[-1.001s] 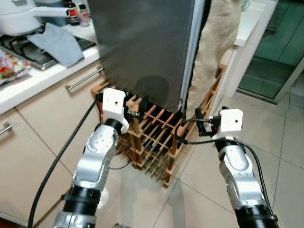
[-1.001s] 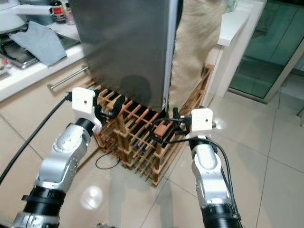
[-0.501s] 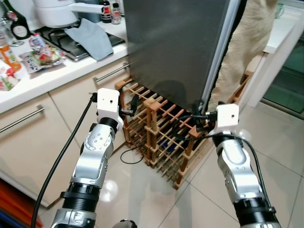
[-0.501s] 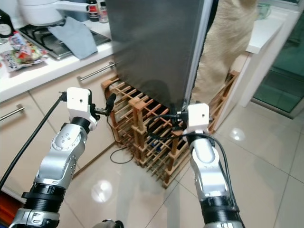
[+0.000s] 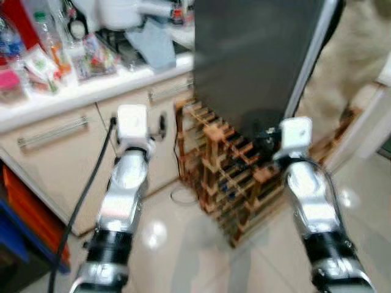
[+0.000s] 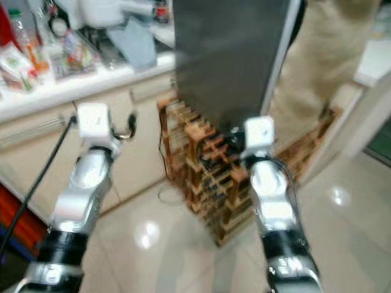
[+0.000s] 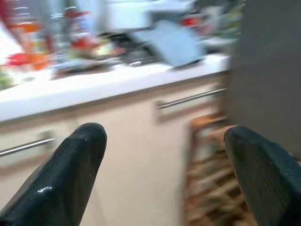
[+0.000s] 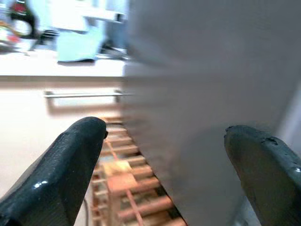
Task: Restocking fridge
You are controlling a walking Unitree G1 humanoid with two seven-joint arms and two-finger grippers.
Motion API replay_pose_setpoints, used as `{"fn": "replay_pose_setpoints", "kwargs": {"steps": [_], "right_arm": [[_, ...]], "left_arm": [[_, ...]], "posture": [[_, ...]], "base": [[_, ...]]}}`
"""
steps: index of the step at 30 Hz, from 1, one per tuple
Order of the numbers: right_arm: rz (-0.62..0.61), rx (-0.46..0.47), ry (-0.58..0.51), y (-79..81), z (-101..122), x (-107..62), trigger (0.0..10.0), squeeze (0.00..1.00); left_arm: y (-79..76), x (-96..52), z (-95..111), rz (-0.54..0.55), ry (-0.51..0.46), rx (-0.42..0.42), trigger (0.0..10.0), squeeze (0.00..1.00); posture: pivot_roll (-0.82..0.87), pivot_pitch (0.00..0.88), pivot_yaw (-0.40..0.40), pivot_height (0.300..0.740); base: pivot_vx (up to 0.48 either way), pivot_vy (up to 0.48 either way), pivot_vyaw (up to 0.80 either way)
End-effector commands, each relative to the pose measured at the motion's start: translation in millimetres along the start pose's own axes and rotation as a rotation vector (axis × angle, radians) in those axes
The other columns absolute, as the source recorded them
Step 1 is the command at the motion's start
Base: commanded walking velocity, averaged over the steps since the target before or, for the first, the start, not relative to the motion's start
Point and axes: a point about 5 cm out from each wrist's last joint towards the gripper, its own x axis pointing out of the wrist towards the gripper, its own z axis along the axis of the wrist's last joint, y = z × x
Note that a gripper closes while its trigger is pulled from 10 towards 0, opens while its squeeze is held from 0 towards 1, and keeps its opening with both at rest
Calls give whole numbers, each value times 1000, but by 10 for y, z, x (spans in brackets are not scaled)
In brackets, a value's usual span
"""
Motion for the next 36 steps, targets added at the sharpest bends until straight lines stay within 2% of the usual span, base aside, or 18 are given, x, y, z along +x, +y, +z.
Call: {"fn": "replay_pose_setpoints", "kwargs": {"steps": [1, 6, 10, 13, 16, 25, 27, 30, 36], "right_arm": [[-16, -26, -2, -105, 5, -10, 10000, 0], [21, -20, -7, -58, 12, -3, 10000, 0], [7, -3, -9, -57, -6, -2, 10000, 0], [-54, 15, 13, -127, -36, 9, 10000, 0], [-68, 24, 4, -165, -20, 17, 10000, 0], [-75, 26, 3, -161, -26, 21, 10000, 0], [-72, 27, 3, -157, -29, 27, 10000, 0], [-58, 30, 5, -149, -24, 53, 10000, 0], [-26, 34, -3, -105, 14, 96, 10000, 0]], "left_arm": [[-104, 14, 45, -13, -3, 8, 10000, 0], [-139, 19, 53, -27, -5, 12, 10000, 0], [-288, 8, 97, -132, -30, 12, 10000, 0], [-359, 31, 105, -188, -22, 0, 10000, 0], [-351, 66, 157, -200, -43, -65, 10000, 0], [-334, 53, 130, -160, -23, -73, 10000, 0], [-296, 63, 124, -129, -19, -55, 10000, 0], [-157, 106, 46, -18, 35, -13, 10000, 0], [-97, 107, 78, 37, 9, 25, 10000, 0]], "posture": [[-131, 0, 62, 740], [-132, 0, 60, 740], [-131, 0, 57, 740], [-130, 0, 52, 740], [-131, 0, 51, 740], [-131, 0, 53, 740], [-130, 0, 53, 740], [-132, 0, 54, 740], [-131, 0, 55, 740]], "base": [[0, 0, 0], [0, 0, 672], [0, 0, 600], [0, 0, 192], [247, 0, 0], [459, 0, 0], [467, 0, 0], [436, 90, 0], [259, 186, 0]]}}
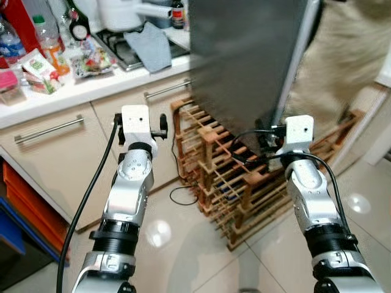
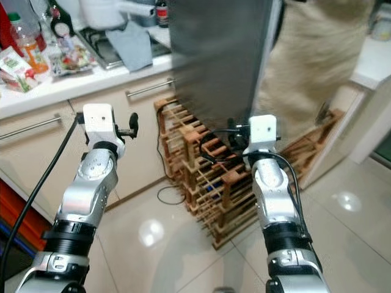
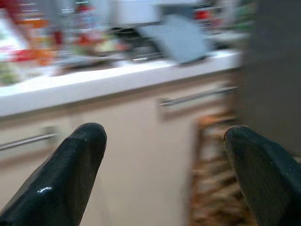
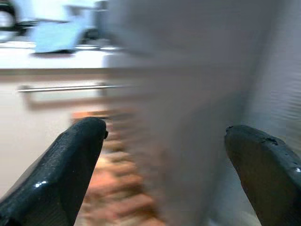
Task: Restocking fridge
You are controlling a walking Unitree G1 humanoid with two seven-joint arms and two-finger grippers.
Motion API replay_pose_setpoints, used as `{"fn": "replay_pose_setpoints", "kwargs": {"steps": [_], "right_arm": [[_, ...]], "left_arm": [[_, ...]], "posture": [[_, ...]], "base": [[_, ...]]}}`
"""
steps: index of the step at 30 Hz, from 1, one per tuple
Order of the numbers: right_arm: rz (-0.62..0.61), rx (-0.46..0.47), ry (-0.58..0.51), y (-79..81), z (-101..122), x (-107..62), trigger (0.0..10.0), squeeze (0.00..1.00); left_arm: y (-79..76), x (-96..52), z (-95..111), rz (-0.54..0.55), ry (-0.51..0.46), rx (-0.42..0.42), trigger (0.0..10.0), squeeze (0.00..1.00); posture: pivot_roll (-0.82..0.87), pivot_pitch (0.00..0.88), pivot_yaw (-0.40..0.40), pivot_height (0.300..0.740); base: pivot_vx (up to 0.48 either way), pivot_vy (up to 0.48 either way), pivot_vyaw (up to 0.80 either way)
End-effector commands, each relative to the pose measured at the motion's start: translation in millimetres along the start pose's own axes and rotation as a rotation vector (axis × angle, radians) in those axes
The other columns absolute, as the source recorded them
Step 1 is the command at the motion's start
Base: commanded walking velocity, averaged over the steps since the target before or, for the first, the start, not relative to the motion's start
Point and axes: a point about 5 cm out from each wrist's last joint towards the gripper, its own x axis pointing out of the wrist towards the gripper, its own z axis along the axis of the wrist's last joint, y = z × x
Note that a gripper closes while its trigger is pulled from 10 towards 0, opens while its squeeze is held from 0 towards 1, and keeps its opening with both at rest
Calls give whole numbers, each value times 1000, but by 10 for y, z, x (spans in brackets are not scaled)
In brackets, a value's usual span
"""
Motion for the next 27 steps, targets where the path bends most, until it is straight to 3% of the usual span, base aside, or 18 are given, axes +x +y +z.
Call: {"fn": "replay_pose_setpoints", "kwargs": {"steps": [1, 11, 19, 22, 24, 27], "right_arm": [[60, 11, -37, 138, 112, 78, 10000, 0], [164, 12, -58, 323, 153, 84, 10000, 0], [16, -52, 10, 3, 151, 321, 10000, 0], [-33, -73, 27, -92, 156, 346, 10000, 0], [-124, -102, 49, -262, 165, 360, 10000, 0], [-156, -113, 55, -333, 169, 359, 10000, 0]], "left_arm": [[113, 21, 11, 55, -3, 17, 10000, 0], [60, 8, 70, 25, -34, -26, 10000, 0], [46, 16, 43, 7, -19, -23, 10000, 0], [48, 14, 49, 2, -23, -27, 10000, 0], [55, 9, 58, -2, -27, -38, 10000, 0], [55, 5, 61, -4, -30, -43, 10000, 0]], "posture": [[-131, 0, 56, 740], [-125, 0, 53, 740], [-103, 0, 51, 740], [-98, 0, 49, 740], [-89, 0, 44, 740], [-89, 0, 43, 740]], "base": [[0, 0, 0], [0, 0, 0], [0, 0, 0], [0, 0, 0], [0, 0, 0], [0, 0, 0]]}}
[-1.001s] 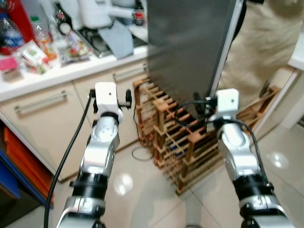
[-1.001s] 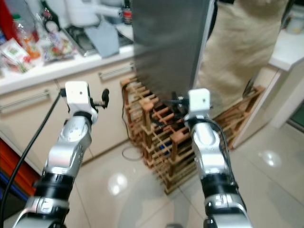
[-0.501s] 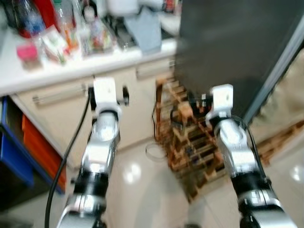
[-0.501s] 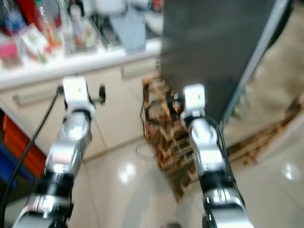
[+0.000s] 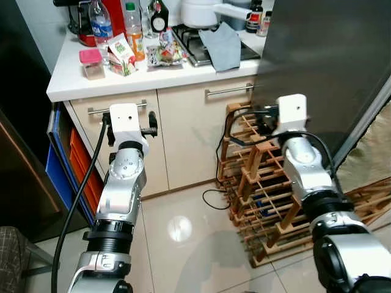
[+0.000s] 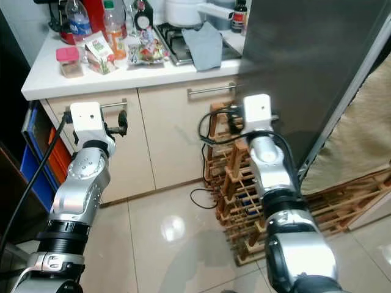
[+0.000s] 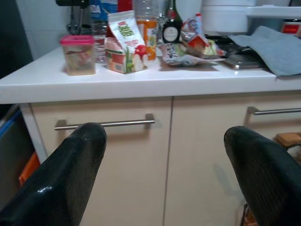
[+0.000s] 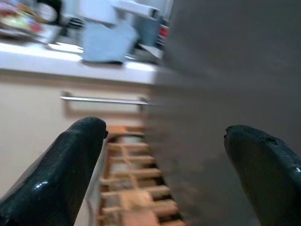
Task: Restocking fridge
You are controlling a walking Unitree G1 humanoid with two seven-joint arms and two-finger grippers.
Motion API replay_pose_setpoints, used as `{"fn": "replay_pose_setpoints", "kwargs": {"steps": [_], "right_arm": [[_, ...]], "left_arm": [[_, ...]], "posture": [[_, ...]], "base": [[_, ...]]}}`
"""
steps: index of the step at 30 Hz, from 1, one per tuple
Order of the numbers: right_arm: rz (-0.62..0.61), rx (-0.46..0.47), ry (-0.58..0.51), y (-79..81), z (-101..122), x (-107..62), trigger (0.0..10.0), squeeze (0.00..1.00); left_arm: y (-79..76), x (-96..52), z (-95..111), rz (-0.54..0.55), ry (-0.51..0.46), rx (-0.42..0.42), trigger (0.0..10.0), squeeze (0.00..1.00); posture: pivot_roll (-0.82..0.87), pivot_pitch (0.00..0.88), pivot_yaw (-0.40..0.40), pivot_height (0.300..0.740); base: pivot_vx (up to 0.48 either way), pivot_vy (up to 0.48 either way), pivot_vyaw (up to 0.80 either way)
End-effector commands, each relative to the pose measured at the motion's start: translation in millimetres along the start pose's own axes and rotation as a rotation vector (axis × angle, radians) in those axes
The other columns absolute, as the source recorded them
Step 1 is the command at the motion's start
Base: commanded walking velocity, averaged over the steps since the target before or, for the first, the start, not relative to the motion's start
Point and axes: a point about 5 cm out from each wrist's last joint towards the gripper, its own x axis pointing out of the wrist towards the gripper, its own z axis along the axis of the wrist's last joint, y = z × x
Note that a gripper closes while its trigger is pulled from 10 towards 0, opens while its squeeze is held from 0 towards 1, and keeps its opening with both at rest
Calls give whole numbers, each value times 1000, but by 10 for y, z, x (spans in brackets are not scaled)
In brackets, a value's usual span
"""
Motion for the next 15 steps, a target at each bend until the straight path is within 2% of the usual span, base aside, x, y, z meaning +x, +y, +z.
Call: {"fn": "replay_pose_setpoints", "kwargs": {"steps": [1, 7, 11, 15], "right_arm": [[-40, -6, -10, -72, 51, 34, 10000, 0], [-167, -48, 7, -313, 17, 29, 10000, 0], [-273, -74, 37, -498, -70, -33, 10000, 0], [-302, -79, 42, -576, -112, -75, 10000, 0]], "left_arm": [[-28, -8, 43, -23, -20, -7, 10000, 0], [-45, -16, 26, -33, -13, -14, 10000, 0], [-67, -17, 23, -48, -12, -23, 10000, 0], [-91, -16, 22, -59, -12, -27, 10000, 0]], "posture": [[-89, 0, 42, 740], [-99, 0, 46, 740], [-105, 0, 47, 740], [-115, 0, 50, 740]], "base": [[0, 0, 0], [0, 0, 0], [0, 0, 0], [0, 0, 0]]}}
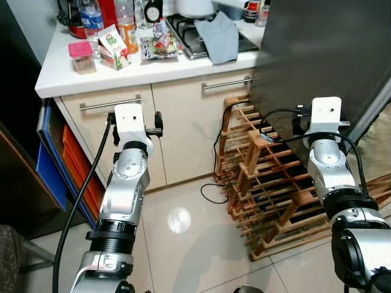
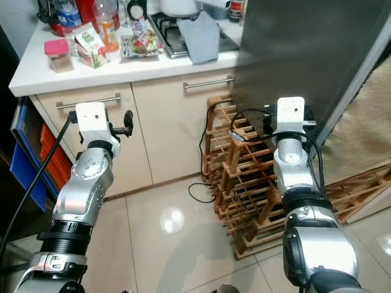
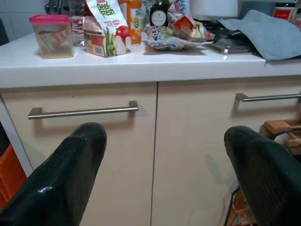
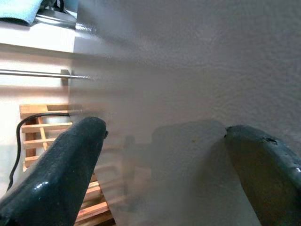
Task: Restocking fridge
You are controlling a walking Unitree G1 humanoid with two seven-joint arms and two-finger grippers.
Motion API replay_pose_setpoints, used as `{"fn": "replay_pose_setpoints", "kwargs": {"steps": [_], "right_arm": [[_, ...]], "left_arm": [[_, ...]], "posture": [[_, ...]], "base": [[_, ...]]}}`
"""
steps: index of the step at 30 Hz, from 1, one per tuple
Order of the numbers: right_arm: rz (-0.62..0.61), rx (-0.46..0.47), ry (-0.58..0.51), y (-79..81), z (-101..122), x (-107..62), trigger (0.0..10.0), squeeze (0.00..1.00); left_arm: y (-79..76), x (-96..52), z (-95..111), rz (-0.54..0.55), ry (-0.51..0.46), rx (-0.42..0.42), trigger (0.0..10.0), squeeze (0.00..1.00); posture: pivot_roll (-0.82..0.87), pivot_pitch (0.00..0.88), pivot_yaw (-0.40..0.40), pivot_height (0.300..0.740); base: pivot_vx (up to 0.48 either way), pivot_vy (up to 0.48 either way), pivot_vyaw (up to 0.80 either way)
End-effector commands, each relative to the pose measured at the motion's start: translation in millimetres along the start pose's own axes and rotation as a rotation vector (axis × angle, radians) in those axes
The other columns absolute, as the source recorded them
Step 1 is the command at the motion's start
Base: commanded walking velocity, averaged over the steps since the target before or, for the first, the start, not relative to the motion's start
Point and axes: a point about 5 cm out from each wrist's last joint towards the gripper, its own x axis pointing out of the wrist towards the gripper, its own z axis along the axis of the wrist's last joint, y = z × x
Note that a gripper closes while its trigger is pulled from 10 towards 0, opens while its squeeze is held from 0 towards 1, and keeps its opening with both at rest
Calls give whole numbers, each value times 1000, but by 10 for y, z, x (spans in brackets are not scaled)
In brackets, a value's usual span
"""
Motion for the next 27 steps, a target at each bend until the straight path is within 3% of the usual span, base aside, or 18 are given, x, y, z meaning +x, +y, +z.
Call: {"fn": "replay_pose_setpoints", "kwargs": {"steps": [1, 11, 14, 18, 25, 26, 27], "right_arm": [[-44, 0, 4, -122, -41, -9, 10000, 0], [-123, -13, -8, -392, -160, -185, 10000, 0], [-149, -21, -3, -488, -216, -288, 10000, 0], [-176, -35, 15, -598, -273, -379, 10000, 0], [-315, -116, 75, -986, -399, -585, 10000, 0], [-315, -116, 75, -986, -399, -585, 10000, 0], [-390, -144, 106, -1115, -458, -667, 10000, 0]], "left_arm": [[-20, 0, 21, -13, -11, -6, 10000, 0], [-122, 19, -23, -63, 13, -21, 10000, 0], [-245, 22, -92, -186, 52, -16, 10000, 0], [-281, 7, -135, -261, 69, 0, 10000, 0], [-392, -31, -95, -375, 41, 7, 10000, 0], [-392, -31, -95, -375, 41, 7, 10000, 0], [-410, -37, -94, -395, 39, 5, 10000, 0]], "posture": [[-123, 0, 51, 740], [-174, 0, 54, 740], [-188, 0, 59, 740], [-206, 0, 71, 740], [-226, 0, 82, 740], [-226, 0, 82, 740], [-234, 0, 82, 740]], "base": [[0, 0, 0], [0, 0, 0], [0, 0, 0], [0, 0, 0], [0, 0, 0], [0, 0, 0], [0, 0, 0]]}}
